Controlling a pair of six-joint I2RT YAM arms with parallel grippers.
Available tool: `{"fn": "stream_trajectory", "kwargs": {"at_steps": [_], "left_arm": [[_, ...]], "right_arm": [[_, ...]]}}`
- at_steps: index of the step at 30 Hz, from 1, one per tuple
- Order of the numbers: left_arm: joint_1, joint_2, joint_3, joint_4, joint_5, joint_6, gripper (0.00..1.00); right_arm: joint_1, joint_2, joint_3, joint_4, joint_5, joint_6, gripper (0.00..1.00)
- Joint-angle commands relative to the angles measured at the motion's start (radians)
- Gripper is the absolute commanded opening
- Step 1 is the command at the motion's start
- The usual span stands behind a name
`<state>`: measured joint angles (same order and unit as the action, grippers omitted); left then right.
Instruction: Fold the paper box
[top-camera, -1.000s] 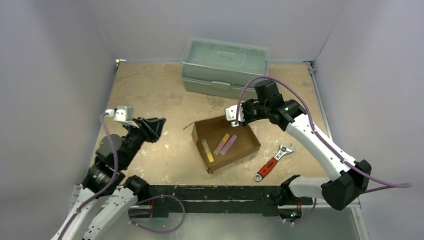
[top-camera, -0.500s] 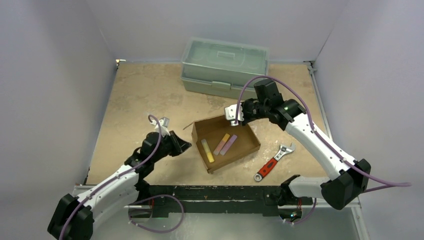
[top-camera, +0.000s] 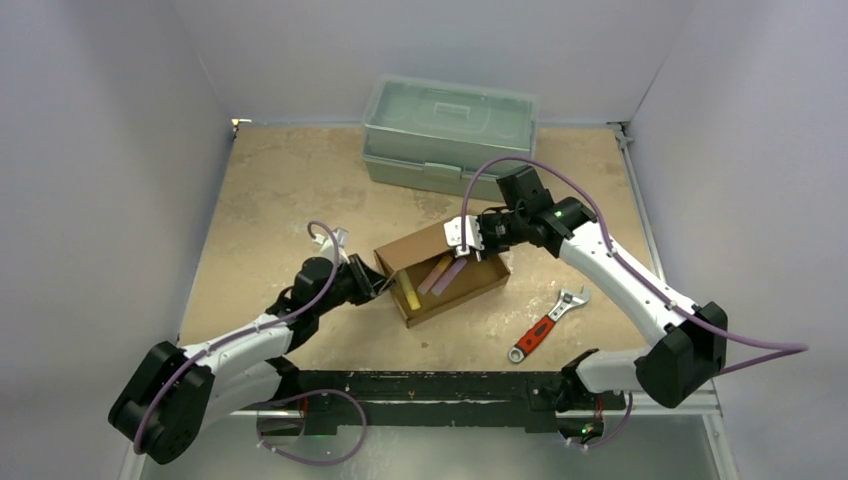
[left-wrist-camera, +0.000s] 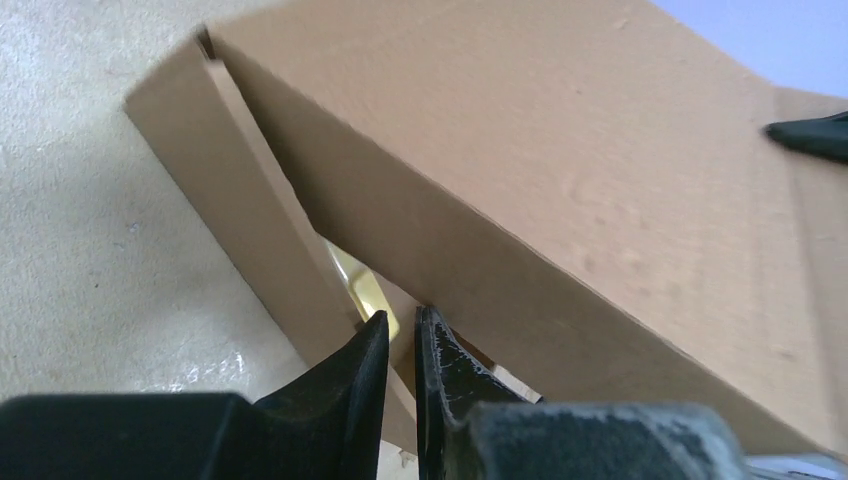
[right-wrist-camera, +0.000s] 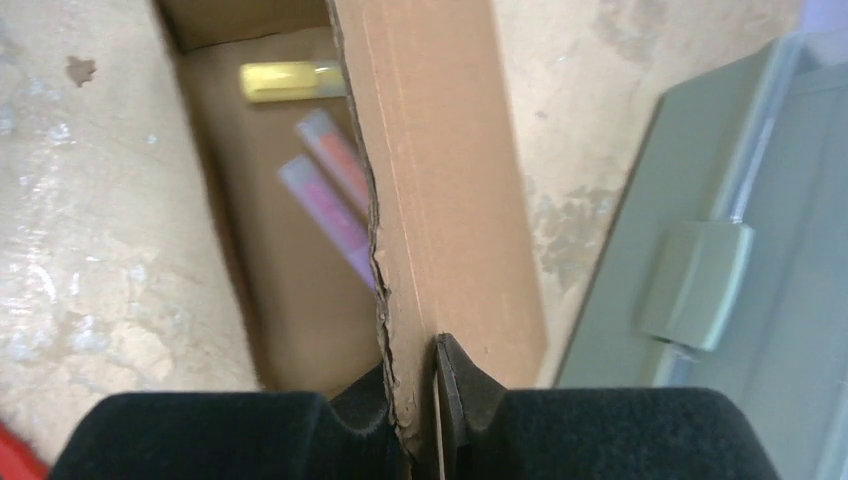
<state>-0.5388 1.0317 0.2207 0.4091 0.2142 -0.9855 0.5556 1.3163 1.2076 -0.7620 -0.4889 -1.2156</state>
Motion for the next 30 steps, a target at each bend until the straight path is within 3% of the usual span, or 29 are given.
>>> {"fn": "stream_trajectory", "kwargs": {"at_steps": [1,5,9,12,15,18,23,26,30], "left_arm": [[-0.001,-0.047,0.027,0.036,-0.006,0.008,0.13],[-0.001,-0.201,0.048,-0.168,-0.095,0.046,0.12],[0.001,-0.415,0.107,-0.502,-0.220,0.109,0.17],[0.002,-0.536,0.173,-0.672,-0.324,0.169,0.39],[0.000,-0.581,0.236,-0.670,-0.324,0.265,0.59],[0.000,-0.508,0.287,-0.573,-0.209,0.359,0.67],[0.001,-0.210,0.382,-0.410,0.104,0.428,0.61],[-0.005,-0.054,0.435,-0.359,0.230,0.436,0.57],[-0.040,0.071,0.473,-0.359,0.256,0.475,0.53]], "right_arm": [[0.003,0.003,-0.010,-0.054,-0.008,0.020,0.16],[0.003,-0.001,-0.019,-0.057,-0.007,0.021,0.16],[0.004,-0.006,-0.047,-0.066,-0.008,0.017,0.17],[0.005,-0.008,-0.081,-0.096,-0.028,0.005,0.22],[0.010,-0.019,-0.141,-0.111,-0.042,-0.001,0.30],[0.012,-0.042,-0.188,-0.119,-0.049,0.005,0.40],[0.011,-0.087,-0.220,-0.128,-0.055,0.047,0.60],[0.012,-0.100,-0.222,-0.136,-0.102,0.083,0.64],[0.011,-0.113,-0.235,-0.134,-0.185,0.141,0.66]]}}
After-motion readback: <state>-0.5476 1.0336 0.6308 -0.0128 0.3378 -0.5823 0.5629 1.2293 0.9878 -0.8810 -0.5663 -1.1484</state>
